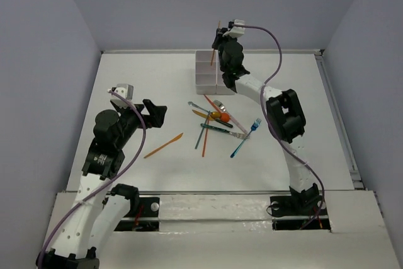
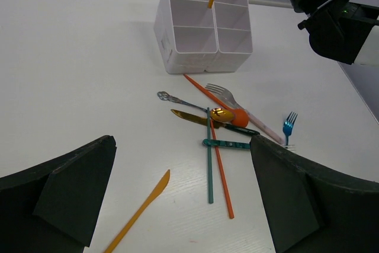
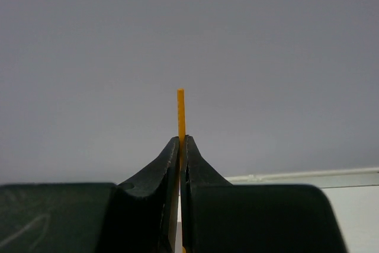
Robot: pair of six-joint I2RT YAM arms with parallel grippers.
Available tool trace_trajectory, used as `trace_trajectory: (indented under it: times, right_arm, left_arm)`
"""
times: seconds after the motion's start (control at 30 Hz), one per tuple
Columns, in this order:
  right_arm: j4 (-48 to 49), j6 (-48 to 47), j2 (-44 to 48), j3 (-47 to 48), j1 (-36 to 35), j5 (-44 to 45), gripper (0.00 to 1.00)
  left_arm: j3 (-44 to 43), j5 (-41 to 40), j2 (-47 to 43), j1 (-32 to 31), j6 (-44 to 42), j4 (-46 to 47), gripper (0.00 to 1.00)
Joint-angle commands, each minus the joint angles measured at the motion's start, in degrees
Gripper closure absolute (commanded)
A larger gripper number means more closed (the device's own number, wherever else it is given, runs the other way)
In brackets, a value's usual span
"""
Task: Sort the eating utensils into containers
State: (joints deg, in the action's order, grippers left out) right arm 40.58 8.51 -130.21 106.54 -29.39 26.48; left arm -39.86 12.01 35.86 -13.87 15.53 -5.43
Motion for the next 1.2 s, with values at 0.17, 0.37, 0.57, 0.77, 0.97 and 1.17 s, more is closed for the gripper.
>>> trace_trajectory:
  times: [0.17,0.37,0.57,0.77,0.97,1.17]
  right_arm:
    - [4.86,-2.62,-8.29,13.94,1.53,-2.13,1.0]
    - [5.04,-3.15,-11.91,18.61,1.53,-3.63,1.0]
    - [10.04,-1.04,-6.3,7.91,1.53,-6.52,1.0]
    - [11.02,-2.18,-3.12,5.34,1.0,-8.9,1.0]
    - [12.07,-5.08,-3.38,4.38,-0.84,-9.25,1.0]
    - [9.87,-5.7,-3.82,6.93,-0.85,-10.4,1.0]
  left_arm:
    - [-0.31,1.88,1.5,2.96,-0.24,2.97,0.01]
    - [-0.31,1.96,1.67,3.5,-0.24,2.97,0.01]
    - [-0.22,2.49,1.85,4.02,-0.15,3.15,0.01]
    - [-0.22,2.67,1.67,4.02,-0.06,3.41,0.01]
    - [-0.13,2.75,1.32,4.02,-0.06,3.41,0.01]
    - [-0.13,2.76,0.97,4.02,-0.06,3.5,0.01]
